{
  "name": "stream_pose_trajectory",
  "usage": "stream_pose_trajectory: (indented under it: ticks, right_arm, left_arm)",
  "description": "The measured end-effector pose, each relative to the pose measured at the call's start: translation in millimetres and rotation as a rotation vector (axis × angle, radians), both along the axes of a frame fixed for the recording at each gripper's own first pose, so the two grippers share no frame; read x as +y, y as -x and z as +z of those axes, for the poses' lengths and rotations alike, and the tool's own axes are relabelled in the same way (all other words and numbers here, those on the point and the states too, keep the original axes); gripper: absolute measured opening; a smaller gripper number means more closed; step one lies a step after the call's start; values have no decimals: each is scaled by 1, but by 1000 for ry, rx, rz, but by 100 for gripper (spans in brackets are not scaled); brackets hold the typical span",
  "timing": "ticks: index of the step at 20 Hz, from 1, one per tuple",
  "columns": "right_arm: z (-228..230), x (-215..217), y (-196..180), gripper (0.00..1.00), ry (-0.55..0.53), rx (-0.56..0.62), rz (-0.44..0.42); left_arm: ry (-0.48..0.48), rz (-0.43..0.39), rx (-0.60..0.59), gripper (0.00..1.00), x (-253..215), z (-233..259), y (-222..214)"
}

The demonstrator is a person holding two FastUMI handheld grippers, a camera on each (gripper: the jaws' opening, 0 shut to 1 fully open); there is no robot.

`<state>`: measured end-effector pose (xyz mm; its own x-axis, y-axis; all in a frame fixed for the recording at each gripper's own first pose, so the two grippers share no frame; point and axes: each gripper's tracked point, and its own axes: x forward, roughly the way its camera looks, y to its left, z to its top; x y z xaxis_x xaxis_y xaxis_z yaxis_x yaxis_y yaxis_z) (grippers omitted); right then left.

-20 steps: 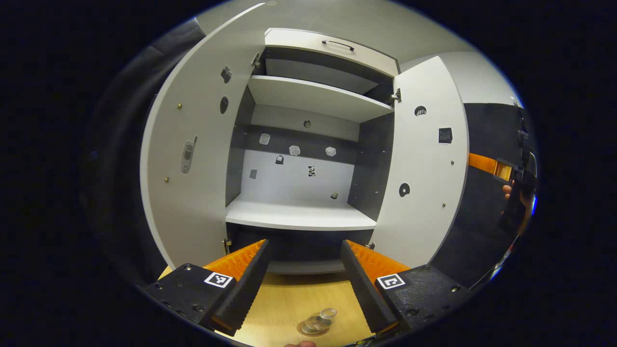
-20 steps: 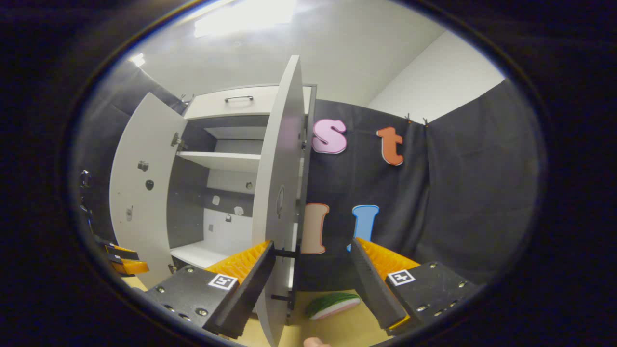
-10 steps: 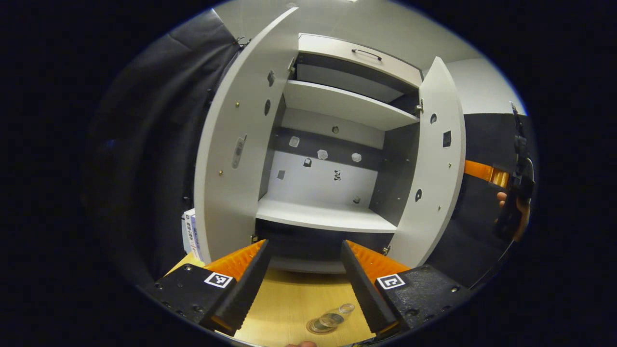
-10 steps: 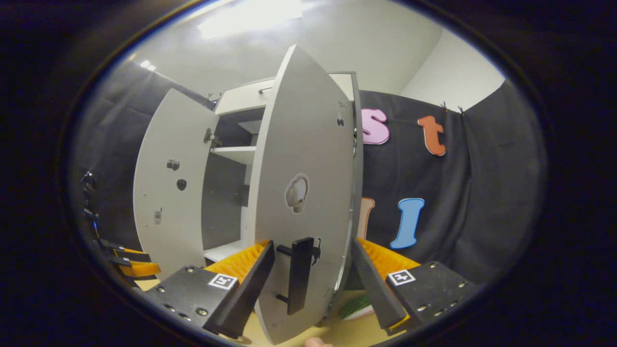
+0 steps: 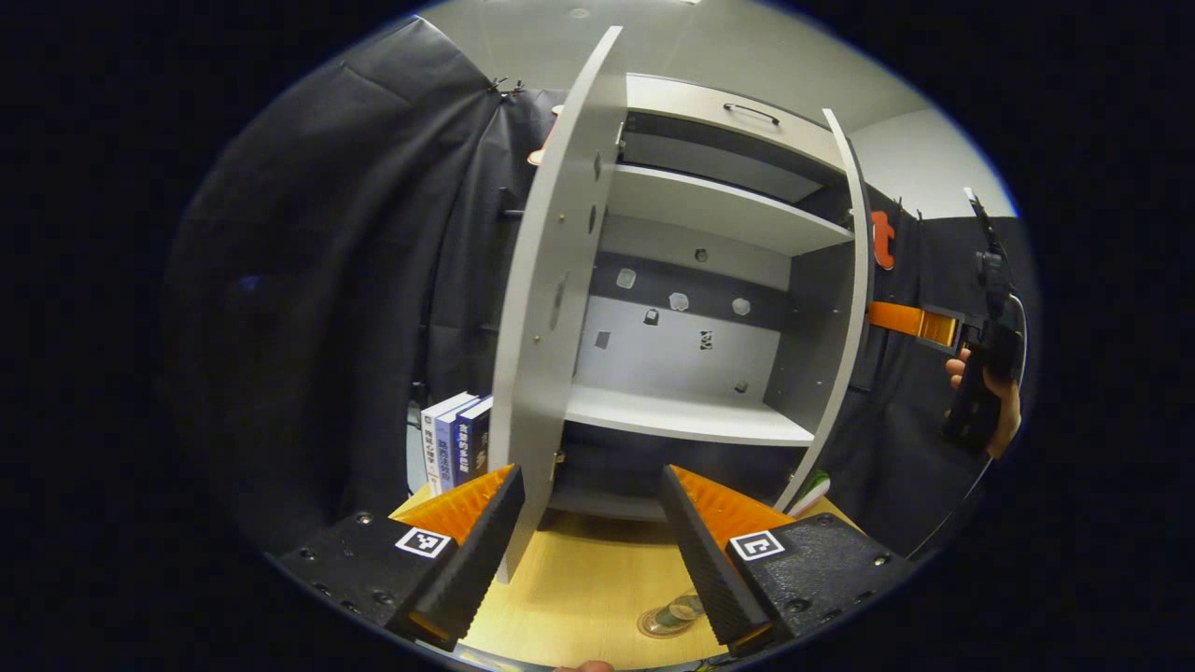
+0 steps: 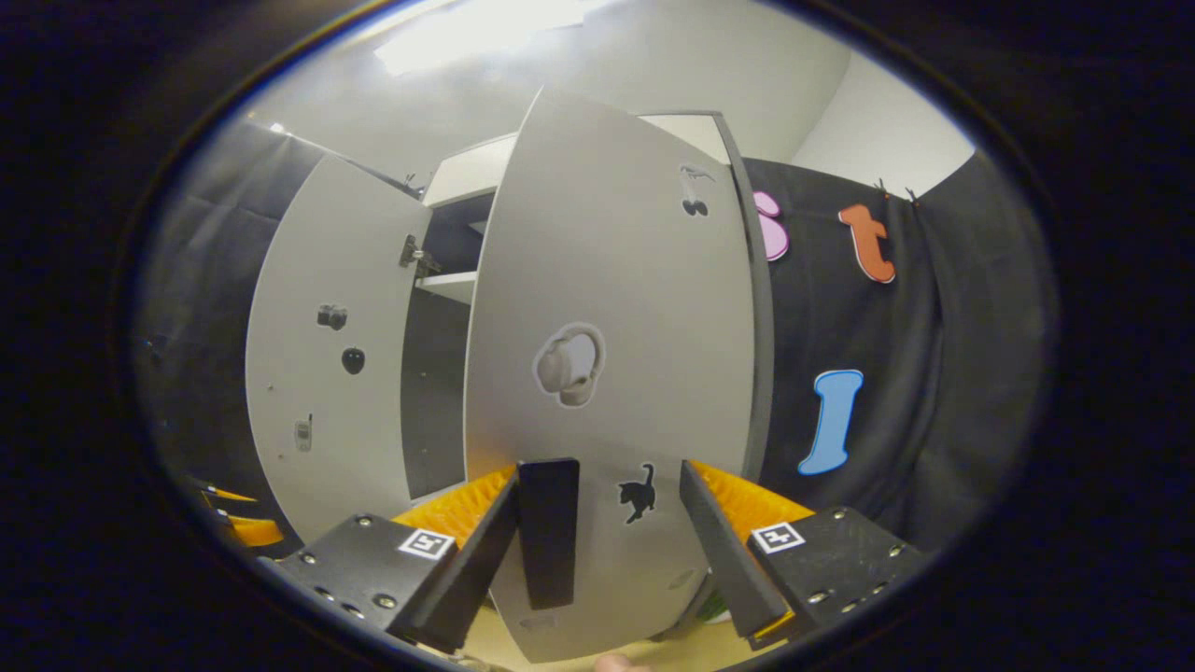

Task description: Grasp the bottle in the cabinet with the left hand and place it on the coaster, then close the right door with the right hand and the left door with the left hand.

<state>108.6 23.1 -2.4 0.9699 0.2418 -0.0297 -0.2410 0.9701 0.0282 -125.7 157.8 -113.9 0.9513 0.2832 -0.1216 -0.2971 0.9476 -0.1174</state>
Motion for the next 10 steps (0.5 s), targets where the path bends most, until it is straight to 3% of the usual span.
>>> stream_pose_trajectory:
  ticks: [10]
  right_arm:
    - [-7, 42, -47, 100, -2, 23, -31]
  left_arm:
    - [1, 180, -9, 93, 62, 4, 39]
